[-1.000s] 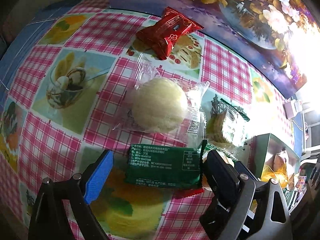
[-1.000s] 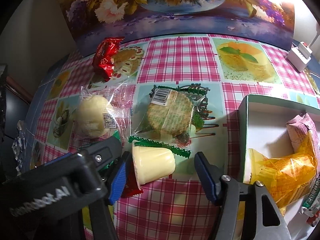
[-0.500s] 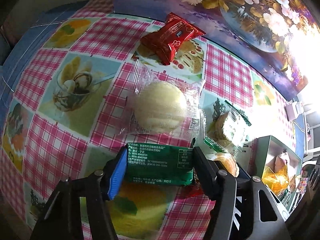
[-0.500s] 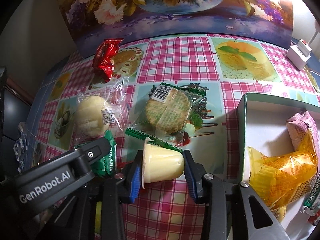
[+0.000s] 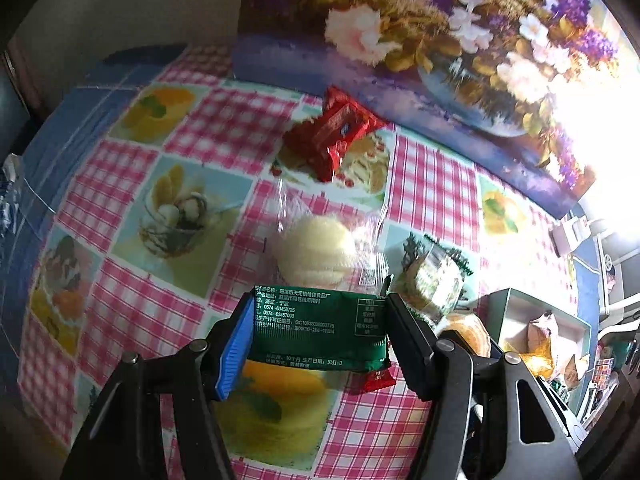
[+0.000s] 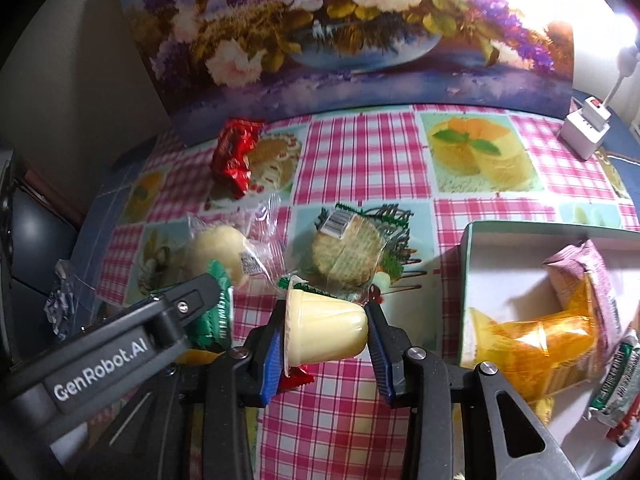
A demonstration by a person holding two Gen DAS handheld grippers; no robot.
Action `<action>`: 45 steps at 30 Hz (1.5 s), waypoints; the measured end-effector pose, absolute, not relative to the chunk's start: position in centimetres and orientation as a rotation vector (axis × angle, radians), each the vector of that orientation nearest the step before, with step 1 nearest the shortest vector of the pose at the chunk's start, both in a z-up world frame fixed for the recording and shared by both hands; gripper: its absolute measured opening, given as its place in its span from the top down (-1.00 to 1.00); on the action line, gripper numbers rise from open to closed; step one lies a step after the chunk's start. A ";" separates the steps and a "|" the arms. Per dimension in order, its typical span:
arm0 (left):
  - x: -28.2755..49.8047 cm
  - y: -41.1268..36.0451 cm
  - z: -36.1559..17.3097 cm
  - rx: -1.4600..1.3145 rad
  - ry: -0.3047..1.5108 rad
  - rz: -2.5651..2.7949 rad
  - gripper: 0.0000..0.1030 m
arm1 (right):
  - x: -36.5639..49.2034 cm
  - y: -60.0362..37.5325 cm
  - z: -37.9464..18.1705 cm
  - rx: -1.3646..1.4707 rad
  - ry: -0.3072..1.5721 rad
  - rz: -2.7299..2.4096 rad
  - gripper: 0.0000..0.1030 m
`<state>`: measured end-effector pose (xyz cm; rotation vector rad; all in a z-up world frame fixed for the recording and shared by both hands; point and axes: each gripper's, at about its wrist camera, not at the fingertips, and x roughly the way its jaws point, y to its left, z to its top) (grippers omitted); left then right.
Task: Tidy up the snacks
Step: 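Lift both held snacks and carry them over the white tray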
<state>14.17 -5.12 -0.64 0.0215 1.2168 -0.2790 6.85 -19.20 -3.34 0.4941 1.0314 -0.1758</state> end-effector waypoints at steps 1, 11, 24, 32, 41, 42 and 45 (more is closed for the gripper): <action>14.2 -5.3 -0.4 0.022 1.207 -0.276 -0.27 | 6.7 -19.4 -3.0 0.501 1.026 -0.178 0.22; 12.8 -4.8 3.6 0.016 1.087 -0.277 -0.27 | 4.6 -20.9 0.1 0.526 0.978 -0.242 0.22; 10.0 -5.1 7.6 0.030 0.970 -0.316 -0.27 | -0.1 -24.7 3.8 0.583 0.889 -0.370 0.22; 7.5 -7.6 9.1 0.092 0.916 -0.376 -0.27 | -3.9 -27.1 5.1 0.596 0.849 -0.480 0.22; 4.7 -11.3 9.4 0.172 0.888 -0.460 -0.27 | -6.9 -29.1 5.7 0.630 0.820 -0.548 0.22; 4.4 -11.7 9.3 0.181 0.888 -0.472 -0.27 | -7.3 -29.3 5.7 0.634 0.816 -0.556 0.22; 3.6 -12.8 9.3 0.207 0.883 -0.499 -0.27 | -8.3 -30.0 5.8 0.649 0.805 -0.583 0.22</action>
